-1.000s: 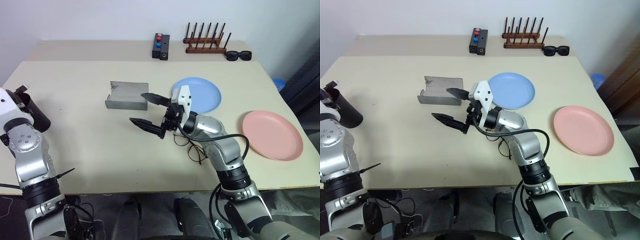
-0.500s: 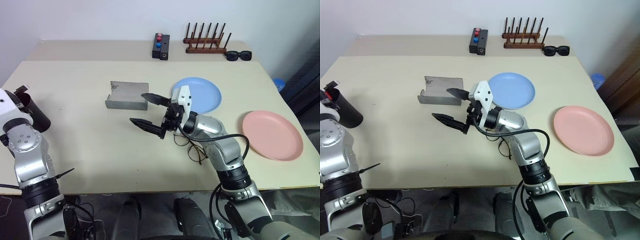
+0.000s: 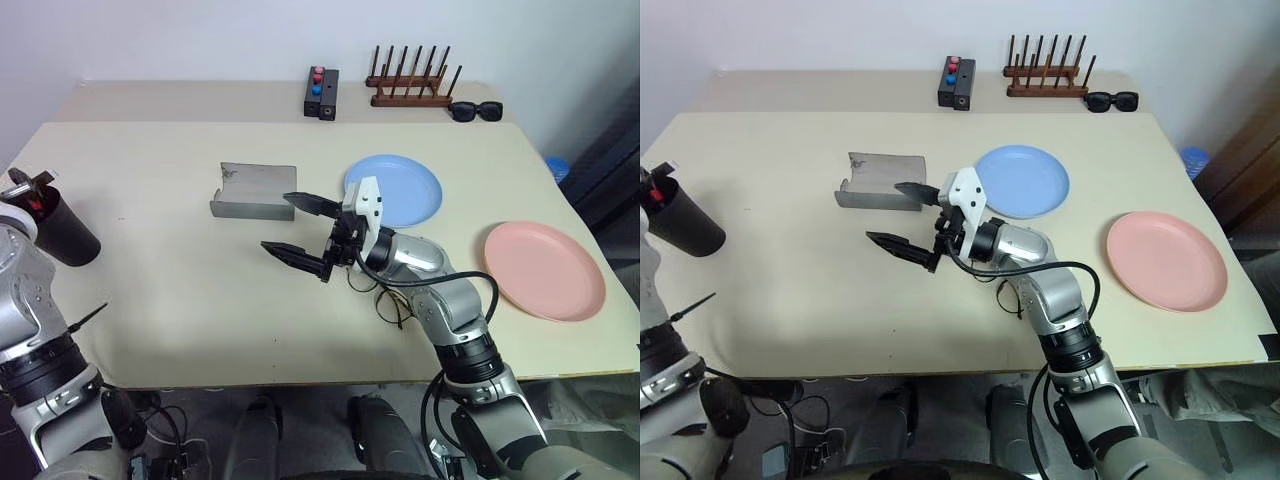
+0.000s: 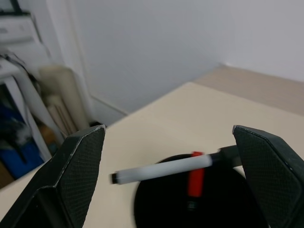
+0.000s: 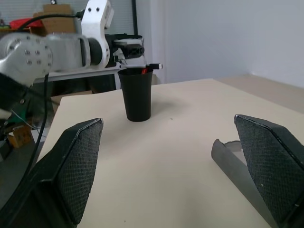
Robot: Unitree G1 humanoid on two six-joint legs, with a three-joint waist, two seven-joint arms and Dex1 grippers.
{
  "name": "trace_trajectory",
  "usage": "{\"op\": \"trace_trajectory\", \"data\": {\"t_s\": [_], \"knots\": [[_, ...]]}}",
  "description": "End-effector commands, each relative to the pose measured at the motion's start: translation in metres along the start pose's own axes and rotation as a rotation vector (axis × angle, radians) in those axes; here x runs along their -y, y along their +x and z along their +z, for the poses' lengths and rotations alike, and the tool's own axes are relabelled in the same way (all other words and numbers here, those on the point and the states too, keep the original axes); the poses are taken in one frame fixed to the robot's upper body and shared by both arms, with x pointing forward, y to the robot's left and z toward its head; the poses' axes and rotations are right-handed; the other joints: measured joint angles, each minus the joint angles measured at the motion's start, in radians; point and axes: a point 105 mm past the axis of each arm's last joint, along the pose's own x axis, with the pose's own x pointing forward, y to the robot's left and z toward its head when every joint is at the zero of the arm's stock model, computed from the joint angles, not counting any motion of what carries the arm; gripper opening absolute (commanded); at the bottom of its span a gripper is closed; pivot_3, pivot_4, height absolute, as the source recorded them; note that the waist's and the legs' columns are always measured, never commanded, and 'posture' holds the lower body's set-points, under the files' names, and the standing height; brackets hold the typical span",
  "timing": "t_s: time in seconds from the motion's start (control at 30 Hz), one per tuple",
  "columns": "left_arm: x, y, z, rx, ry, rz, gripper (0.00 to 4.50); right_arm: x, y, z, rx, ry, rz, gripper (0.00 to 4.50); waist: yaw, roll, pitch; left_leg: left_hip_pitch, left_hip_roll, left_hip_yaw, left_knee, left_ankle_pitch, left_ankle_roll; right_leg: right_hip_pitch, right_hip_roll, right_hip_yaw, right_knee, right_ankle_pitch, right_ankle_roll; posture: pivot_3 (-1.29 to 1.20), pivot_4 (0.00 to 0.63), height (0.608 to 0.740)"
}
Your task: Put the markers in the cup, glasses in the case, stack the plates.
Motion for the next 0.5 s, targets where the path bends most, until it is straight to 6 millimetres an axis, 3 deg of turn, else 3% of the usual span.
{"op": "trace_trajectory", "data": {"t_s": [0.03, 0.23, 0.5], "knots": [[0.016, -0.004, 0.018, -0.006, -0.101, -0.077, 4.41, -0.004, 0.002, 0.011, 0.042, -0.035, 0.022, 4.50, 0.001, 0.000, 0.000, 0.000, 0.000, 0.000, 0.000, 0.000, 0.000, 0.000, 0.000, 0.000, 0.000, 0.000, 0.000, 0.00, 0.150, 0.740], [0.034, -0.005, 0.014, -0.088, -0.465, -0.091, 4.41, -0.004, 0.001, 0.010, 0.040, -0.036, 0.011, 4.50, 0.002, -0.001, 0.000, 0.000, 0.000, 0.000, 0.001, 0.000, 0.000, 0.001, 0.000, 0.000, 0.000, 0.000, 0.000, 0.00, 0.150, 0.740], [0.036, -0.006, 0.012, -0.101, -0.614, -0.042, 4.41, -0.002, -0.002, 0.008, 0.033, -0.039, -0.002, 4.50, 0.000, -0.001, 0.000, 0.000, 0.000, 0.000, 0.000, 0.000, 0.000, 0.000, 0.000, 0.000, 0.000, 0.000, 0.001, 0.00, 0.150, 0.740]]}}
